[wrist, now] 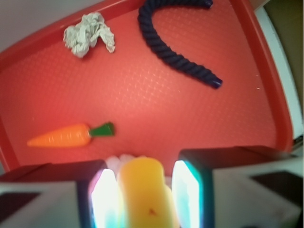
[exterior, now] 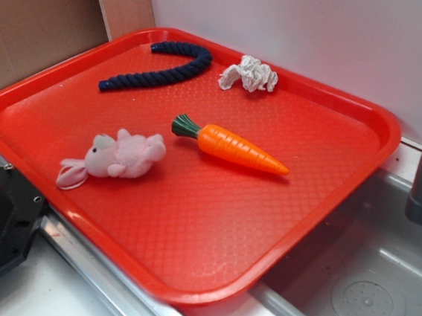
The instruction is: Grab the yellow duck.
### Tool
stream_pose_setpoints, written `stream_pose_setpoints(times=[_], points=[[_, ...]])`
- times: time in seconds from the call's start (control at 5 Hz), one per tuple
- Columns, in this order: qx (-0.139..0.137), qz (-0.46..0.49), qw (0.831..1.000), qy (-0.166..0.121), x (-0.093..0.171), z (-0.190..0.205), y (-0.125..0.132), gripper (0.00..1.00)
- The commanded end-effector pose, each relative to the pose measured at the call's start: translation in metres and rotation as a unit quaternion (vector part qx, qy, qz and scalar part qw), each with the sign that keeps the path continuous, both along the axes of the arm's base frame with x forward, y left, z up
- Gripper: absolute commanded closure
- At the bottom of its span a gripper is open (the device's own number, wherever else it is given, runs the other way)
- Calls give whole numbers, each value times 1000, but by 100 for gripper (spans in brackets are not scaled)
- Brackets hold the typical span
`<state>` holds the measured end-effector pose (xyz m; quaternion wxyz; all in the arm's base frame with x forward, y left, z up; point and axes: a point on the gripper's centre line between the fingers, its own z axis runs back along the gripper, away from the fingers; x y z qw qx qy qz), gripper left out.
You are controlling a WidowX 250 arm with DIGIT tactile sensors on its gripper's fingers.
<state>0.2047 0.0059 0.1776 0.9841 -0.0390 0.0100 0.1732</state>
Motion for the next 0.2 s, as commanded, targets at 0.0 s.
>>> stream_pose_setpoints(times=[0.0], points=[[-33, 10, 999, -6, -9, 28, 53, 100]])
